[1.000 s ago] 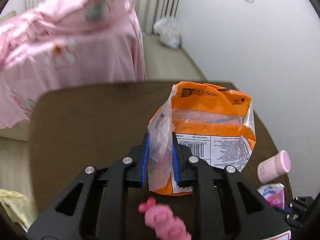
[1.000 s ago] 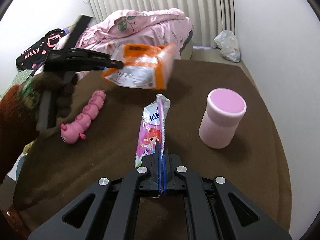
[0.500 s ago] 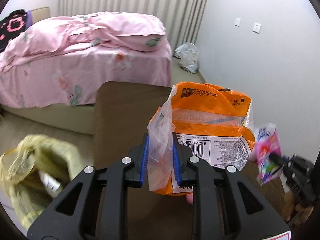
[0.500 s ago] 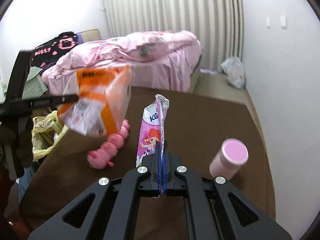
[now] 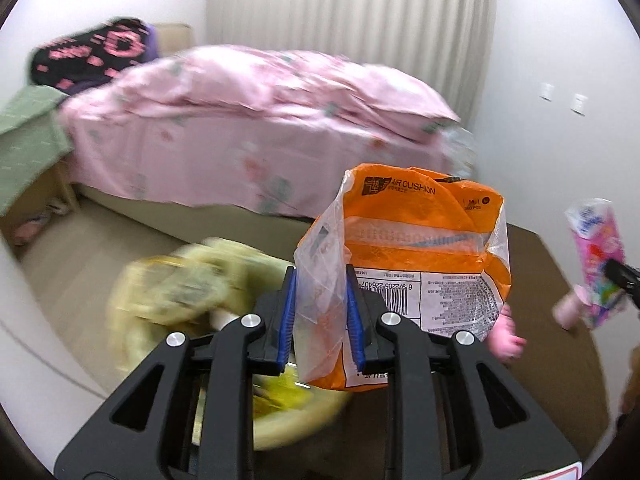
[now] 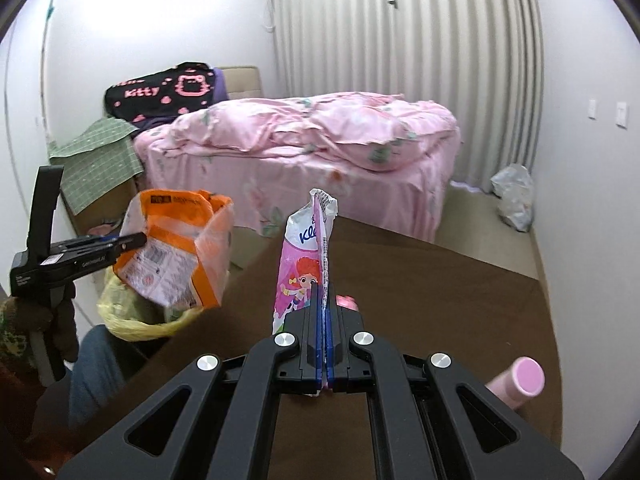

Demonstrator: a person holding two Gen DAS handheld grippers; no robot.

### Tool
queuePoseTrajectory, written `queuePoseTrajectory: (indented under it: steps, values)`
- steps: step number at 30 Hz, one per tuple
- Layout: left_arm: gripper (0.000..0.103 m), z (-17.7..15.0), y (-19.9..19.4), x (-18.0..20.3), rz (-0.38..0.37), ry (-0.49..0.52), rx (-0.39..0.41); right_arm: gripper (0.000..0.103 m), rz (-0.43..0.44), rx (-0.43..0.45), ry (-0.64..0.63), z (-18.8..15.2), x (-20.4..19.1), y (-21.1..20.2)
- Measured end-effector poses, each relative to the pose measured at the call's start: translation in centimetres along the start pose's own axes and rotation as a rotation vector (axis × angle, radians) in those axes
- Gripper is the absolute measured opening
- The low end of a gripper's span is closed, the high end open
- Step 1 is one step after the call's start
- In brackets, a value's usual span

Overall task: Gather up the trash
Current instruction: 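Carry the orange-white bag and Kleenex pack over the yellow trash bag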

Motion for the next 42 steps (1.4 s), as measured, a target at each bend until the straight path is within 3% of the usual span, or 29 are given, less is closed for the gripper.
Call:
queuePoseTrajectory:
  steps: [2,6,12,15,18,23,26,32,42]
  values:
    - [0.022,0.1,-0.3,-2.4,0.085,-0.005,0.028,0.003,0.019,-0.004,-0.014,0.5,-1.1,0.5]
    - [0.022,-1.3,0.5,-7.4,0.229,-0.071,-0.002,0.003,0.057,-0.024,-0.049,1.2,-3.7,1.9]
    - [0.022,-5.5,3.0,-9.6,0.385,0.006,-0.11,0.003,0.134,-0.073,-0.103,2.0,-7.4,6.1]
    - [0.022,-7.5,4.3,-10.4,0.348,-0.028,-0.178,0.003,0.197,-0.101,-0.139,2.3,-10.2,9.0]
    - [0.022,-9.1,5.8,-10.1,0.226,-0.072,-0.257,0.003,0.256,-0.146,-0.159,1.8,-12.7,12.2]
    - [0.022,-10.3,7.0,-9.3,0.102,-0.146,-0.312,0.003,0.344,-0.26,-0.173,0.1,-16.5,18.3]
    - [0.022,-10.1,7.2,-10.4,0.122,-0.206,-0.308,0.003,0.368,-0.323,-0.19,-1.3,-18.1,21.0]
    - [0.025,-9.9,7.9,-10.7,0.151,-0.204,-0.318,0.003,0.391,-0.463,-0.169,-4.0,-19.5,25.1]
    - [0.028,-9.1,9.0,-10.3,0.09,-0.248,-0.339,0.003,0.379,-0.498,-0.106,-5.0,-17.4,25.9]
Point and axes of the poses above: each gripper's, at about its wrist camera, not at the fingertips, and y roughly the way its jaws point, x to its right, z to its top, the point moved 3 cm from there along y, roughly the way its jaws point, and after that the axes turned 8 degrees about x, right-handed, at the moved point
